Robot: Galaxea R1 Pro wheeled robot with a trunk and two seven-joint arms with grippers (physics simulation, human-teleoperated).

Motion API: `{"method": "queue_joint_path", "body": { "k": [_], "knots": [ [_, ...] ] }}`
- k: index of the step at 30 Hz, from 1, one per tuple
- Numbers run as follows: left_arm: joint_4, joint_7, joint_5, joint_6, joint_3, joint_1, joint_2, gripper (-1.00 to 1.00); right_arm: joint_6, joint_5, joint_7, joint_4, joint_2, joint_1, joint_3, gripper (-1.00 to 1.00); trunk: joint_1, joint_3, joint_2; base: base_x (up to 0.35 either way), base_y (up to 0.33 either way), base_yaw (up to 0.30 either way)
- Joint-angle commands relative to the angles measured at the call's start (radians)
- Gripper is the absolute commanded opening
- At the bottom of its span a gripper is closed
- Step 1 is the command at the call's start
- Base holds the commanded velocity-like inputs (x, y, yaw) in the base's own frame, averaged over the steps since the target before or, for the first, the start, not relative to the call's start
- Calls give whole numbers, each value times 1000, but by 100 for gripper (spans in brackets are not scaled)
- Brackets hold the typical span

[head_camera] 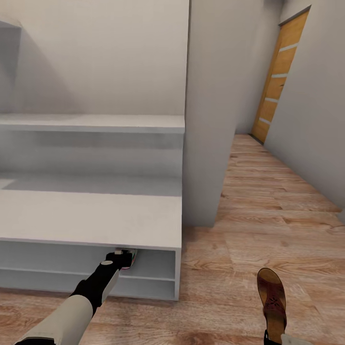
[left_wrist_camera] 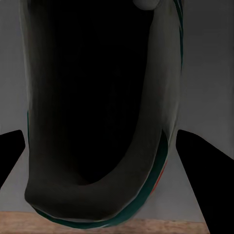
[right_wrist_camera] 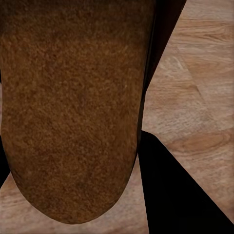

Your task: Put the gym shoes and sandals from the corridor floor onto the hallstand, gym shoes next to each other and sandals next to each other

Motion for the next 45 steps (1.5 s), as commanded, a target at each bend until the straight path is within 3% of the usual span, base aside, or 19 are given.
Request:
{"method": "queue_joint_path", "body": {
  "k": [1,8,9,24,45],
  "knots": [
    [-2,5,-3,6,-3,0,0,-100,-3,7,-4,1,0,-1,-4,-100,0,-1,0,0,0,0],
    [-2,5,-3,5,-3,0,0,-100,-3,7,-4,1,0,-1,-4,-100,0,-1,0,0,0,0],
    [-2,5,-3,5,-3,0,0,100,-3,7,-4,1,0,-1,-4,-100,0,-1,0,0,0,0],
    [-2,5,-4,5,-6,0,2,100,-3,7,-4,1,0,-1,-4,-100,0,-1,0,-11,4,0],
    [-2,5,-3,3,-8,0,4,100,-3,7,-4,1,0,-1,-4,-100,0,-1,0,-291,94,0]
  ]
}}
